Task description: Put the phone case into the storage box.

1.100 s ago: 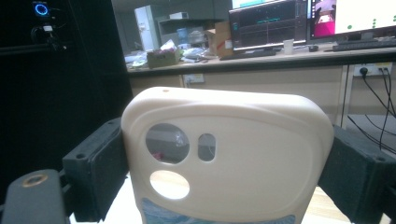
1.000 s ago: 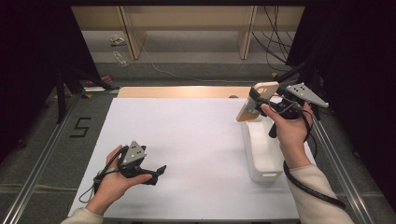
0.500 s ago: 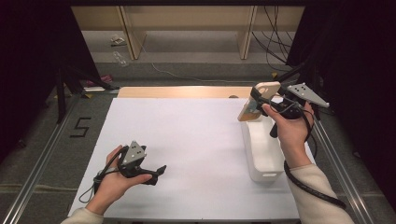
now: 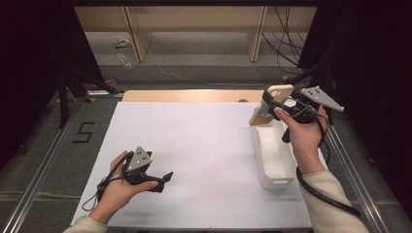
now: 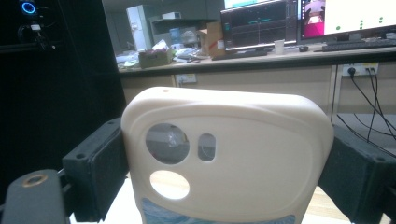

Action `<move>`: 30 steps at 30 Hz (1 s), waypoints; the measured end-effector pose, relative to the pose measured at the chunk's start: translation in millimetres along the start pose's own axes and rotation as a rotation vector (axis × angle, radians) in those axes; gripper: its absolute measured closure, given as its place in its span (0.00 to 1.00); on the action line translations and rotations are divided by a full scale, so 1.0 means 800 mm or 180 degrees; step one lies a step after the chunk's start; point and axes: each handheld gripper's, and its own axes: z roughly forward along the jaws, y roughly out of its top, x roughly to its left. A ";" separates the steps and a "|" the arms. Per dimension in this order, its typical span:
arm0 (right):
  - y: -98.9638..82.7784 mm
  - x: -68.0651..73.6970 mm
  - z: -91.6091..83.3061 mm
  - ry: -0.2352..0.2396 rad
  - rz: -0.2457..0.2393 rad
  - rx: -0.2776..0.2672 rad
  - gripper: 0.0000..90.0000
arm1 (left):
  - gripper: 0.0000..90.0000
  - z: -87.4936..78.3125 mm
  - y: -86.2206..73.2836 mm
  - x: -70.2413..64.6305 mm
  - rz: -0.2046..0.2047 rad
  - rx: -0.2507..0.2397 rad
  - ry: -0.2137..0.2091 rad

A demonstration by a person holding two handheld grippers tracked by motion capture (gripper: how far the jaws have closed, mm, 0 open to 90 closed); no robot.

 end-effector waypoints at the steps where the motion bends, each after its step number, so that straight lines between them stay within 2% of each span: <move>1: 0.000 0.000 0.000 -0.0006 -0.0003 -0.0001 0.14 | 0.01 0.000 0.000 0.000 0.0000 -0.0001 -0.0001; 30: -0.001 -0.010 0.000 -0.0090 -0.0039 0.0008 0.14 | 0.01 -0.001 0.000 0.000 -0.0002 -0.0006 0.0005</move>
